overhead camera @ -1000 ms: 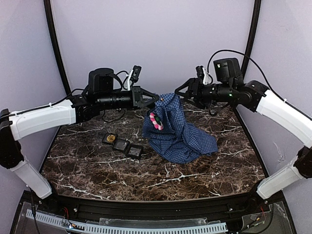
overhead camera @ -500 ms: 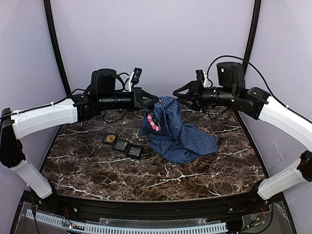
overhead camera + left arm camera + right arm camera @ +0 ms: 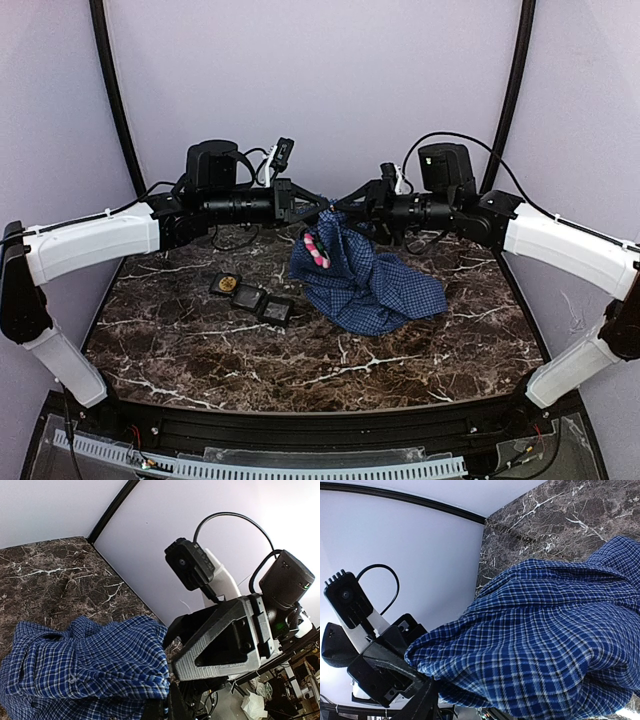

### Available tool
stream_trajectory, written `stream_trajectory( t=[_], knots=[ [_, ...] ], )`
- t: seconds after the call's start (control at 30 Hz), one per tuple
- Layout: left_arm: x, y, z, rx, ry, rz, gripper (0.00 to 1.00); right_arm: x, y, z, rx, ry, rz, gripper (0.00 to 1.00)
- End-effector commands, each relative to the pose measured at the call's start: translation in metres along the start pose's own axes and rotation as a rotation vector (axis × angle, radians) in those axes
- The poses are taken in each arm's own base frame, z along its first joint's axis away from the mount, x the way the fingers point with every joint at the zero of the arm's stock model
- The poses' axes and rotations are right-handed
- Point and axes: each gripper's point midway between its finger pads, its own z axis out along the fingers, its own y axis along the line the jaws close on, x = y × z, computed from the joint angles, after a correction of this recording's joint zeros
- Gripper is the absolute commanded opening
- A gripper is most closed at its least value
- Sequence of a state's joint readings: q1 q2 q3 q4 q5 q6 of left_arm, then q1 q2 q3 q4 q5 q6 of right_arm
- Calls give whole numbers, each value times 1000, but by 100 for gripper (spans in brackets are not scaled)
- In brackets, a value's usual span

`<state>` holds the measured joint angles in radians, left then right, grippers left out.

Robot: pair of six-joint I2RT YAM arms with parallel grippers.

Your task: Remove the brooch from the garment

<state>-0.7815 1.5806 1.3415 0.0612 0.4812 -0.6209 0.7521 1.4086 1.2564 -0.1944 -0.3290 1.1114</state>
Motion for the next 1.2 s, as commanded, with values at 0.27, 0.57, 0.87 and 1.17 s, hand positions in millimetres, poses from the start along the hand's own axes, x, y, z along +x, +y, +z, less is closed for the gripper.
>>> stream_trajectory(
  t=[0.27, 0.57, 0.87, 1.17],
  knots=[
    [-7, -24, -7, 103, -11, 25, 1, -14, 6, 12, -24, -47, -33, 31],
    [-4, -21, -7, 96, -3, 17, 1, -27, 7, 3, -24, -91, -51, 0],
    [-2, -1, -6, 10, -7, -12, 2, -32, 11, -5, -25, -110, -76, 0],
    [4, 6, -3, -7, 13, -35, 34, -32, 13, -6, -32, -108, -81, 0]
  ],
)
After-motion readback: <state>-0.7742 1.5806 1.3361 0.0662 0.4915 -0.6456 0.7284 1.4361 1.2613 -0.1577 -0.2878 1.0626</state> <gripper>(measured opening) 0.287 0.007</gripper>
